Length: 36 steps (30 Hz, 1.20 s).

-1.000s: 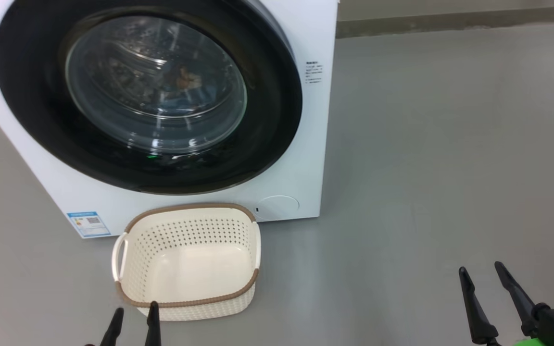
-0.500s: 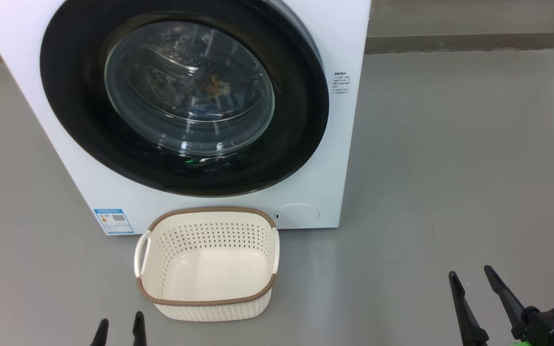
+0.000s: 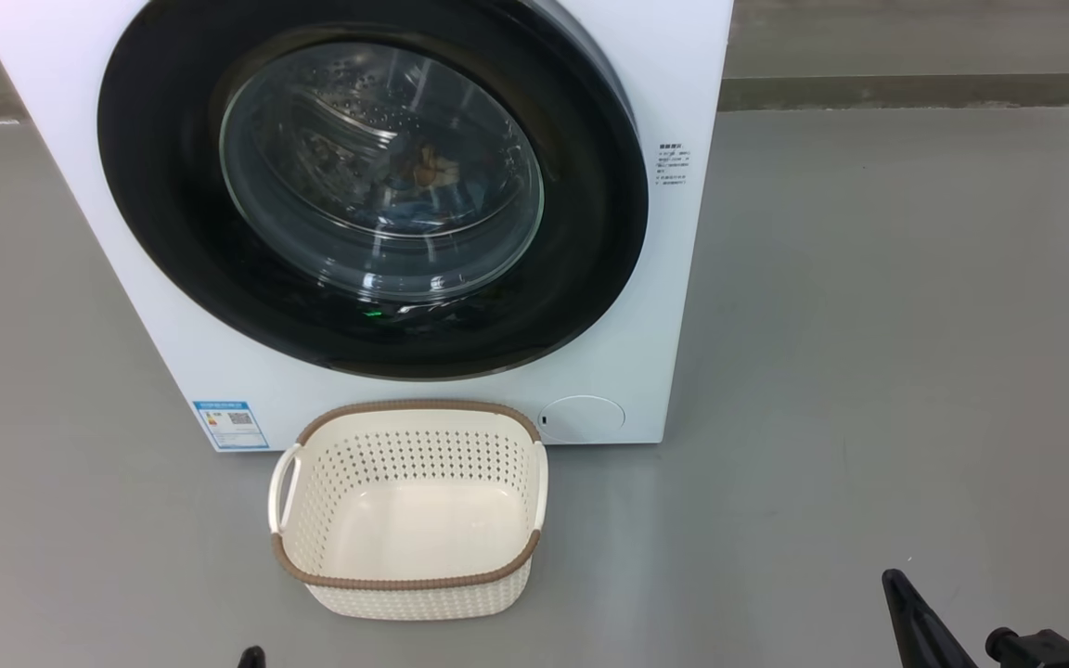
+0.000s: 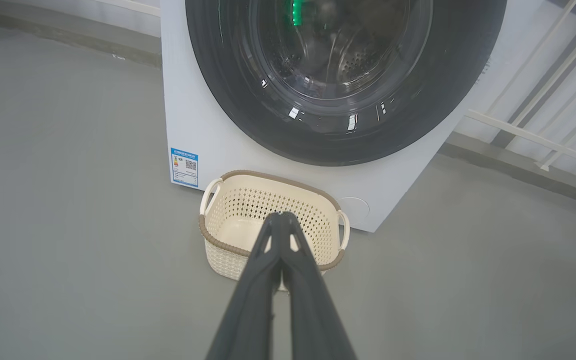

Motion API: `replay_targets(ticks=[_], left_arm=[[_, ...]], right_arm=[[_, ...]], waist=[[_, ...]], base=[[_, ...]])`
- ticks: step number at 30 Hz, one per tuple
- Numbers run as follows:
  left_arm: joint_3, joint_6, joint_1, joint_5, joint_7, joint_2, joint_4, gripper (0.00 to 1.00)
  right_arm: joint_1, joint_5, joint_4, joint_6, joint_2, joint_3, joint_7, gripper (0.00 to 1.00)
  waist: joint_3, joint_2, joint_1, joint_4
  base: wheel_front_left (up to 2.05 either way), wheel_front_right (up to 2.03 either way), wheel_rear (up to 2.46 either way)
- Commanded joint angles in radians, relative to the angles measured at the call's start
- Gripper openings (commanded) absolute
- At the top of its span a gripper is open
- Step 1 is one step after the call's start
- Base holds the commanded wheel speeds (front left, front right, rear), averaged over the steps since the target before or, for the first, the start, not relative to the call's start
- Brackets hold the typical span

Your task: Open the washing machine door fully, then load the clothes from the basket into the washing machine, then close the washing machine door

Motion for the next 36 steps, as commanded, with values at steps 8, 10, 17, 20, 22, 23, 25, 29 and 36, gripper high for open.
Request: replay_targets(ticks=[8,10,17,20,22,23,25,29,36], left_arm=[[0.017,-0.003,-0.029,-0.089,0.024,0.009,-0.018,0.0],[0.019,-0.003,-0.034,-0.109,0.03,0.01,-0.017,0.0],[0.029,-0.005,-0.049,-0.178,0.05,0.011,-0.015,0.0],[0.033,-0.006,-0.056,-0.207,0.059,0.012,-0.015,0.0],[0.035,-0.006,-0.061,-0.227,0.065,0.012,-0.014,0.0],[0.037,-0.007,-0.063,-0.237,0.068,0.012,-0.014,0.0],[0.039,-0.007,-0.067,-0.257,0.074,0.012,-0.013,0.0],[0.045,-0.008,-0.076,-0.296,0.086,0.013,-0.012,0.0],[0.054,-0.01,-0.092,-0.365,0.106,0.015,-0.011,0.0]], right_arm=[[-0.031,0.105,-0.018,-0.001,-0.004,-0.007,0.025,0.0],[-0.036,0.128,-0.017,-0.001,-0.004,-0.008,0.031,0.0],[-0.049,0.207,-0.012,-0.001,0.0,-0.012,0.051,0.0],[-0.055,0.242,-0.009,-0.001,0.001,-0.014,0.06,0.0],[-0.059,0.264,-0.008,-0.001,0.002,-0.015,0.066,0.0],[-0.061,0.276,-0.007,-0.001,0.003,-0.015,0.069,0.0],[-0.065,0.298,-0.006,-0.002,0.004,-0.017,0.075,0.0],[-0.072,0.344,-0.003,-0.002,0.006,-0.019,0.087,0.0],[-0.085,0.423,0.002,-0.002,0.009,-0.023,0.107,0.0]], waist=[[0.004,0.0,0.0003,-0.005],[0.006,0.0,0.0001,-0.006],[0.01,0.0,0.0,-0.009],[0.012,0.0,0.0,-0.011],[0.013,0.0,0.0,-0.012],[0.014,0.0,0.0,-0.012],[0.015,0.0,0.0,-0.013],[0.017,0.0,0.0,-0.015],[0.021,0.0,0.0,-0.019]], base=[[0.0,0.0,0.0],[0.0,0.0,0.0],[0.0,0.0,0.0],[0.0,0.0,0.0],[0.0,0.0,0.0],[0.0,0.0,0.0],[0.0,0.0,0.0],[0.0,0.0,0.0],[0.0,0.0,0.0]])
